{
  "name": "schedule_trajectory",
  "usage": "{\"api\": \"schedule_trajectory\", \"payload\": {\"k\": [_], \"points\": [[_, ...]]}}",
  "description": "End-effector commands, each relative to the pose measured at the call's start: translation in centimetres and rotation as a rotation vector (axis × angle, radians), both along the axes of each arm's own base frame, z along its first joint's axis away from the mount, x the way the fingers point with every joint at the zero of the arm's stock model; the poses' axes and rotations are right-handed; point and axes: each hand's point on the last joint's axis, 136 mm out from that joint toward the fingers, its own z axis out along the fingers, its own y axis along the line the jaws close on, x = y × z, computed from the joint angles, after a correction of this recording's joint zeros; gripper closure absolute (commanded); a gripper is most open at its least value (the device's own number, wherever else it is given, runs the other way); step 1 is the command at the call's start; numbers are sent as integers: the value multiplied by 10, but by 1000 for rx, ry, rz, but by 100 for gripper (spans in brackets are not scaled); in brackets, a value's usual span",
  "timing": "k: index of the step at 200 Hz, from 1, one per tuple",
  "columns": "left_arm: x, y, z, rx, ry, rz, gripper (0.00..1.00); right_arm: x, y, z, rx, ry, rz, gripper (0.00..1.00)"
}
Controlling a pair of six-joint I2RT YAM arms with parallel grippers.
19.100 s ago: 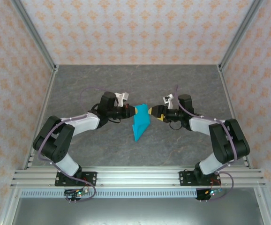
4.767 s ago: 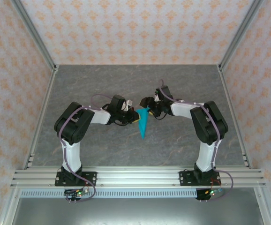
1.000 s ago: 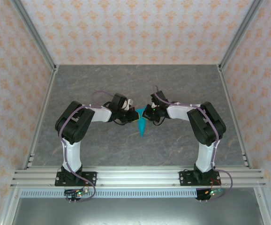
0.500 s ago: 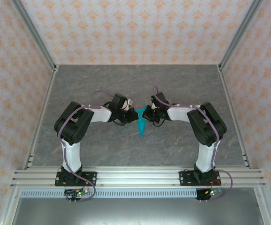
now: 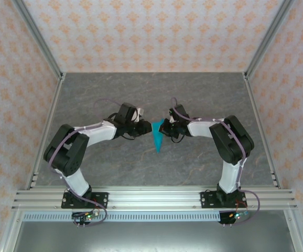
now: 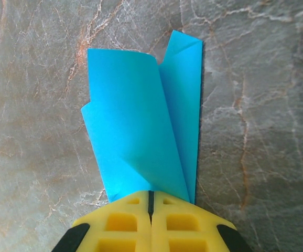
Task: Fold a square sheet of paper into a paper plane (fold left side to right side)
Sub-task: Fold the wing for the fifth time at the center of the table.
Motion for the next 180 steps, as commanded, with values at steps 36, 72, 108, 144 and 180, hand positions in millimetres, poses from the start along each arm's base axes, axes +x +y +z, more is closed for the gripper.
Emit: {"api": "schedule_trajectory", "payload": {"k": [36, 72, 108, 144, 180], "points": [[-39, -51, 20, -188, 32, -82, 87, -41, -40, -54, -201, 167, -24, 100], [-44, -62, 14, -169, 40, -96, 88, -41, -39, -53, -196, 166, -21, 100], [-45, -67, -7, -142, 74, -93, 90, -42, -38, -52, -188, 167, -20, 100], [-46, -68, -24, -129, 106, -77, 90, -42, -36, -52, -181, 167, -17, 100], [-56, -59, -43, -73, 146, -65, 91, -41, -37, -52, -182, 165, -19, 100]]}}
